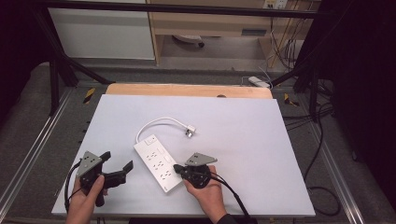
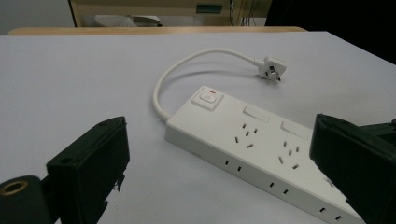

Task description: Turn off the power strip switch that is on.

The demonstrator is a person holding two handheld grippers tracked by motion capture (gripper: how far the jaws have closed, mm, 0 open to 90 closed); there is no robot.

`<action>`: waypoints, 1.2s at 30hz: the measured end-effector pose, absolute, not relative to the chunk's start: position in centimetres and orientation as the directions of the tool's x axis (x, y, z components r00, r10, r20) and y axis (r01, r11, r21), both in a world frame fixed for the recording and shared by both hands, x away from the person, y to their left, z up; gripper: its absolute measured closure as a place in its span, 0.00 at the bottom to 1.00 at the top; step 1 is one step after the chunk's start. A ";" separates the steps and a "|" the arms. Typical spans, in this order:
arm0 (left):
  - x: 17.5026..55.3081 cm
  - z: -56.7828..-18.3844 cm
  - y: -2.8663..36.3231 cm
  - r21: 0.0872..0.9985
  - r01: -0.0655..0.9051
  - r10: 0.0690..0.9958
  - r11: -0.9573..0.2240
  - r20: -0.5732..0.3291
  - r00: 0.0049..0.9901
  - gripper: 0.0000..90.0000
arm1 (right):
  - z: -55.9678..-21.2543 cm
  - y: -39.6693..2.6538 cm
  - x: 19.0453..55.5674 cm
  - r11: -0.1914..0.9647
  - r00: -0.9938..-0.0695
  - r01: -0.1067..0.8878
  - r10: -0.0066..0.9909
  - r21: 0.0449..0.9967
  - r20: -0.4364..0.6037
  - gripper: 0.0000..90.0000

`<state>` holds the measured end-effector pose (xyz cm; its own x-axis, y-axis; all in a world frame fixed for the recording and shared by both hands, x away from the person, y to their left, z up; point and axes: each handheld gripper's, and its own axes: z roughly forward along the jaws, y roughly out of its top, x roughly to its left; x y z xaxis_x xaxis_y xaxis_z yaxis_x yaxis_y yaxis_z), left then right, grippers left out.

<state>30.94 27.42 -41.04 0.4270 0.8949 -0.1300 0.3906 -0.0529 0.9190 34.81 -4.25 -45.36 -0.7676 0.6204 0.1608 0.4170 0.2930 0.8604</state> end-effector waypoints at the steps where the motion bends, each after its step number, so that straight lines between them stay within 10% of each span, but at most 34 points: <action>1: 30.9 -41.0 27.4 0.919 0.391 0.895 -0.052 -0.131 0.427 0.05 | -45.4 -4.3 34.8 0.293 -0.768 0.416 0.620 0.861 0.160 1.00; 36: 30.9 -41.1 27.1 0.916 0.392 0.891 -0.079 -0.112 0.440 0.05 | -45.5 -4.3 34.8 0.286 -0.767 0.422 0.619 0.860 0.170 1.00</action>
